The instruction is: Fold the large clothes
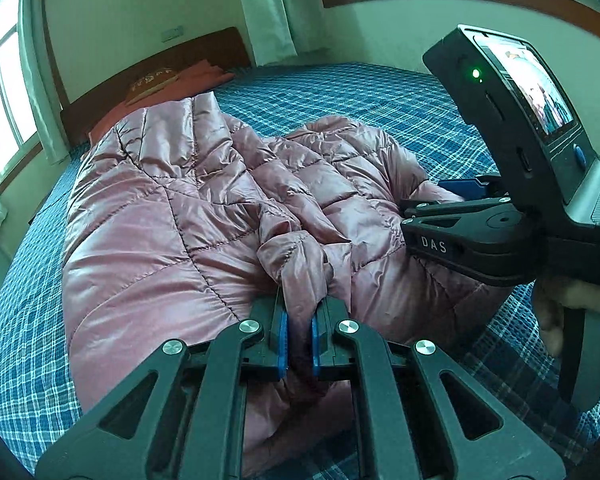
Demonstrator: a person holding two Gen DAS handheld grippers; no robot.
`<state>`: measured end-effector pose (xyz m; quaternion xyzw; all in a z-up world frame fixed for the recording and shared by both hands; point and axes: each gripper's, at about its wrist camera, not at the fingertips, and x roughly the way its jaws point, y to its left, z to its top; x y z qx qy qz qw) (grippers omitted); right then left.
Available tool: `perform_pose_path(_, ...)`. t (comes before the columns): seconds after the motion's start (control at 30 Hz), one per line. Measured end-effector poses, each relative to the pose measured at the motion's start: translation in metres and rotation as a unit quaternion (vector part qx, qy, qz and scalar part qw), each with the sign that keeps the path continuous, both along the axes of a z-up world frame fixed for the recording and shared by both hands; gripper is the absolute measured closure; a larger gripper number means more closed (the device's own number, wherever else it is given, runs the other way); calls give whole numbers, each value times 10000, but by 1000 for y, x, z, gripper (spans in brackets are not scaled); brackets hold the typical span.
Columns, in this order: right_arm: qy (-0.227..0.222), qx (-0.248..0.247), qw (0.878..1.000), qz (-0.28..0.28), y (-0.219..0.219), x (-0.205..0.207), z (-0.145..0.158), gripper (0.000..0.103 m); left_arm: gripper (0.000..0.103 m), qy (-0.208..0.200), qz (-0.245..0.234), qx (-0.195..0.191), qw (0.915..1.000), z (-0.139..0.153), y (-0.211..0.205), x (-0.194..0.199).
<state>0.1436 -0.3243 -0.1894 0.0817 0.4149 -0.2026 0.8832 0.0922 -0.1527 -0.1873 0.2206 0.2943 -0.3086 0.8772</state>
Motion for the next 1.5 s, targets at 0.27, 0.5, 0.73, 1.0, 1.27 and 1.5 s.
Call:
perform_pose_path(0.27,30,-9,10000,-14,-1,0,2,61,95,-82,19,8,10000,4,5,-5)
perform_pose_path(0.5,81,-94,9999,-22,3,1,0,61,91,-118,58,-56,9999,13,10,-13)
perform_pose_path(0.73,132,-137,9998,2,7,1,2,61,75,-135,30,-333,9993,33,15,-31)
perform_pose_path(1.0,165,-177,9997,-5,9,1,4,61,54,-259,97,-1034,9942,82,63,-61)
perform_pose_path(1.27,77,-33,10000,-11,6,-1,20,61,49,678,1855,-2311,9527,79,170,13)
perform_pose_path(1.5,-356,144,9992,145,13,8,56,61,49,1509,2668,-2738,9116,35,205,57)
